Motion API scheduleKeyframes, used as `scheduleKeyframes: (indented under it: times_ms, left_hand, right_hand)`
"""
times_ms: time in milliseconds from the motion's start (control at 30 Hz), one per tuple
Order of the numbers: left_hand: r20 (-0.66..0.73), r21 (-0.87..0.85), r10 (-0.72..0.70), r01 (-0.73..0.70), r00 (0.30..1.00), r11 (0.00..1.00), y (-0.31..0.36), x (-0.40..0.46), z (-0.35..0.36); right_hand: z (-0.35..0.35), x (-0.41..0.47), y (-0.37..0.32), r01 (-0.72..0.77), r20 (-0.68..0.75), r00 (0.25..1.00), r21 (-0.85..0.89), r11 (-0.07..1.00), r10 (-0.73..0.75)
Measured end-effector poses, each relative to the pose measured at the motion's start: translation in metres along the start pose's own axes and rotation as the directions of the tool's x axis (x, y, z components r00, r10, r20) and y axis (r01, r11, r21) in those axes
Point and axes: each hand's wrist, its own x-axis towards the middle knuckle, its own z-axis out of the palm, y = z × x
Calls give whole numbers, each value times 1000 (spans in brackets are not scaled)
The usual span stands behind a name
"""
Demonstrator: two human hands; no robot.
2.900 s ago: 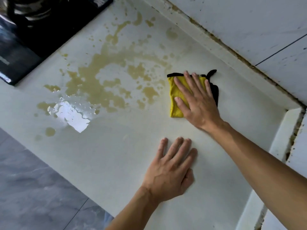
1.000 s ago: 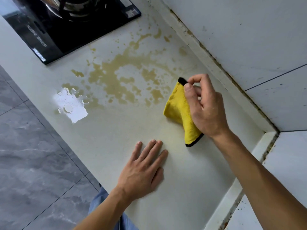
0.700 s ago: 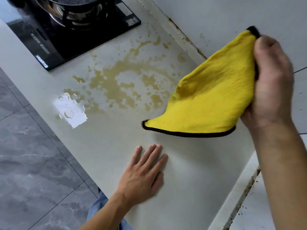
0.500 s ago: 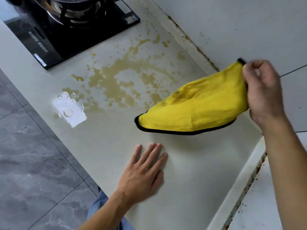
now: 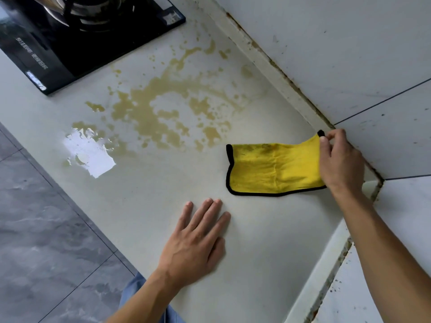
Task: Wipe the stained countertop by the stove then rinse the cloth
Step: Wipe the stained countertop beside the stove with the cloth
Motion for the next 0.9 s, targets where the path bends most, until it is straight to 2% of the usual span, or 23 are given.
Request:
scheduleKeyframes:
  times_ms: [233,367,433,533,633,700,800,900]
  left_hand:
    - [17,5,-3,2,1000,1000,0,0,1]
    - [20,0,-8,8,1000,1000,1,0,-2]
    - [22,1,-13,13,1000,1000,2,1,-4]
    - [30,10,-14,13,999,1000,2,2,-5]
    - [38,12,-17,16,999,1000,2,2,-5]
    - [38,11,-18,17,999,1000,2,1,-5]
    - [39,13,-13,13,999,1000,2,1,-4]
    - [48,20,-16,15,999,1000,2,1,-4]
  right_hand:
    - [24,-17,-84,126,115,982,201,972,-151]
    - [48,-34,-120,37,341,927,323,946,-153]
    - [49,-37,-122,6,291,947,409,912,-136]
    - [51,-38,-107,134,78,981,400,907,-179]
    - [61,-42,-90,221,39,966,401,889,-257]
    - [72,-52,-82,310,72,935,308,900,-347]
    - [85,-86,-83,333,233,892,241,912,-388]
    - [90,-106,-79,446,349,803,186,876,-483]
